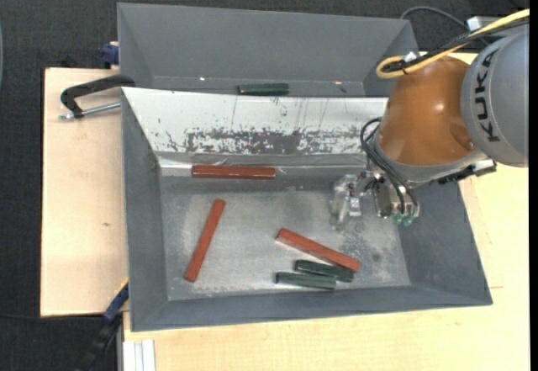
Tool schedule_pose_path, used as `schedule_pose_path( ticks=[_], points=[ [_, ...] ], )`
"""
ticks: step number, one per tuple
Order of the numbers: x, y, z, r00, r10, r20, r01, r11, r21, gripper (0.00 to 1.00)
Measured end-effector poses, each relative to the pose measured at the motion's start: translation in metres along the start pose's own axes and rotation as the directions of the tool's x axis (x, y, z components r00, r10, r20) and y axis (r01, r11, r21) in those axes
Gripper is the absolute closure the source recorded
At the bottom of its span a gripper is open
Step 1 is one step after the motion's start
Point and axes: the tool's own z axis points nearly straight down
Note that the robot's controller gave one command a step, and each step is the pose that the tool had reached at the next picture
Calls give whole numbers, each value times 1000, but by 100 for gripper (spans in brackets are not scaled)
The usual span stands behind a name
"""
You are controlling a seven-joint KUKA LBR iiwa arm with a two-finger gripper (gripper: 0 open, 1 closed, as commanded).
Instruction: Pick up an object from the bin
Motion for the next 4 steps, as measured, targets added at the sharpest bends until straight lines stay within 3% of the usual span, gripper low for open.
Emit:
schedule_pose_path(
  ticks=[1,2,3,4],
  points=[
    [7,26,51,985,170,-9,-170,985,1,0],
    [10,40,73,931,366,-9,-366,931,3,100],
    [10,40,73,931,366,-9,-366,931,3,100],
    [12,29,-128,907,422,-1,-422,907,0,100]
  ],
)
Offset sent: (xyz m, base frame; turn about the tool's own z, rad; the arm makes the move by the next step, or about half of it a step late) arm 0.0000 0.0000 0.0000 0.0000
